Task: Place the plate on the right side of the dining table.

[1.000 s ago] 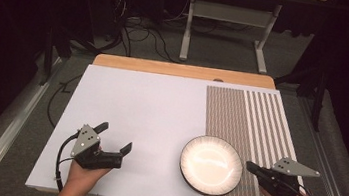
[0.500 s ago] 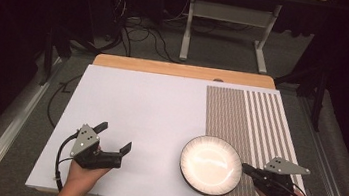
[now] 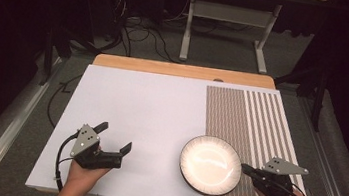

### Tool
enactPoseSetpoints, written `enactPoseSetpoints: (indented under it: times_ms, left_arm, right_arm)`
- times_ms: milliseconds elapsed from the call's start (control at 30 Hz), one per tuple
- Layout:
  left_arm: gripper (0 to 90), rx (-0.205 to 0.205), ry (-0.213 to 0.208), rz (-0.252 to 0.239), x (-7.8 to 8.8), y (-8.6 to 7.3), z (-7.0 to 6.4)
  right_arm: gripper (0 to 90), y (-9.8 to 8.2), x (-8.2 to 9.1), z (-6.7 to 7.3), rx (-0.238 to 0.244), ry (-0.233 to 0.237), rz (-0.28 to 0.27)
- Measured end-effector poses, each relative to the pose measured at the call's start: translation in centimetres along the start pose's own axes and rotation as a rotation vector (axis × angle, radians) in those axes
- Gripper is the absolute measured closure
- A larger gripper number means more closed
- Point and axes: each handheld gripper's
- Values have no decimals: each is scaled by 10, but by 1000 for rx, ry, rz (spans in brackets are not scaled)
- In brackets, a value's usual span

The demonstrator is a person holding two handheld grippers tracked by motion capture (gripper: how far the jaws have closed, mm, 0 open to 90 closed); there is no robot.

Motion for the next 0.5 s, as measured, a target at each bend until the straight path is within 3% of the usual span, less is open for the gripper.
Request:
enactPoseSetpoints:
  times_ms: [500]
  left_arm:
    - [1,-5,-1,-3,1,1,-1]
  right_arm:
    - [900,3,-5,5,15,23,7]
Point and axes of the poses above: each handheld gripper's, and its own axes: x roughly backward along the jaws, y roughly out of its top, z roughly to its left, and after that the axes turned 8 degrees about x, right-handed
